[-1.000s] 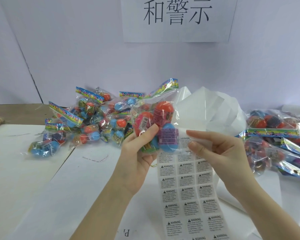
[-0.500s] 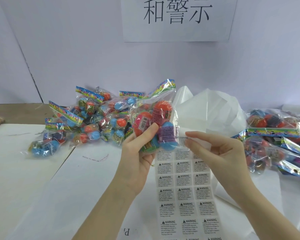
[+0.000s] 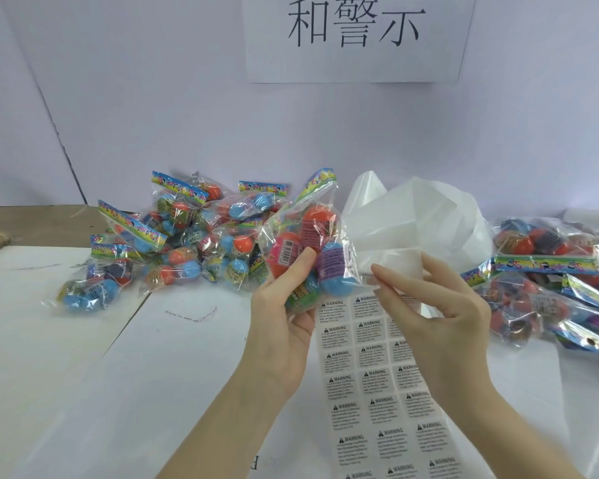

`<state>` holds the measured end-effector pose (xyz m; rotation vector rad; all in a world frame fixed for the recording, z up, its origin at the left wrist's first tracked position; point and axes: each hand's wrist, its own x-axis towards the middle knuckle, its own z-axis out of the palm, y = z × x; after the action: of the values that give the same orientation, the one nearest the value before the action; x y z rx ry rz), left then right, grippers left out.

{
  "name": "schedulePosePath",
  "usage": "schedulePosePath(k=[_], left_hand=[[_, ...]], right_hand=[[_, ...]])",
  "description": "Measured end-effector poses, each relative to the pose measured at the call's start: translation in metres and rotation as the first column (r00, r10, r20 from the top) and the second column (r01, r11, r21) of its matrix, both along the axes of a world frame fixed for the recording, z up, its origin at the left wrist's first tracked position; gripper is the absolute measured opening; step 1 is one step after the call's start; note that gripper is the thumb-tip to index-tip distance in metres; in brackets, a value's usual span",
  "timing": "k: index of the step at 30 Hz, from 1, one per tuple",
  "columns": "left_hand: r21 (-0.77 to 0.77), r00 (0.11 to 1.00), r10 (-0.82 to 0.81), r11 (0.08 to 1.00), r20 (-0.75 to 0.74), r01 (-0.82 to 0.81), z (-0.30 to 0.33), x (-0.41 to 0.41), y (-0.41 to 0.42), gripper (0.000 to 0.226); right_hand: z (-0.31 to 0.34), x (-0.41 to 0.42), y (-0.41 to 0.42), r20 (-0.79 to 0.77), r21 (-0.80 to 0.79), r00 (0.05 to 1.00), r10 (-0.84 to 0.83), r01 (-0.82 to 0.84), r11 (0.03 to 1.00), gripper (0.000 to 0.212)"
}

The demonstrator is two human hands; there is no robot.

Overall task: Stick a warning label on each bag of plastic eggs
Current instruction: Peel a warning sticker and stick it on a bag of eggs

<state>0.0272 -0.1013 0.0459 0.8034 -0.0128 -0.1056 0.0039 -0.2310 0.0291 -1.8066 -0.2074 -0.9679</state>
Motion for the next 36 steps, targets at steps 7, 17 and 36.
schedulePosePath(k=[7,17,36], left_hand=[[-0.054,0.994,0.035,0.998,-0.102,-0.041,-0.001,-0.002,-0.005,0.040],[-0.008,0.961,0.240,0.970,-0.138,-0.244,-0.001,0.002,-0.003,0.040],[0.382,0.927,0.227,0.862,0.298,-0.333,-0.011,-0.005,-0.009,0.015]], right_hand=[[-0.011,0.005,0.002,0.080,-0.172,0.969,-0.235,0.245,0.954,0.029],[-0.008,0.000,0.002,-0.117,-0.125,0.993,0.026,-0.040,0.991,0.015],[0.007,-0.001,-0.001,-0.082,0.409,0.953,0.291,-0.234,0.882,0.054]])
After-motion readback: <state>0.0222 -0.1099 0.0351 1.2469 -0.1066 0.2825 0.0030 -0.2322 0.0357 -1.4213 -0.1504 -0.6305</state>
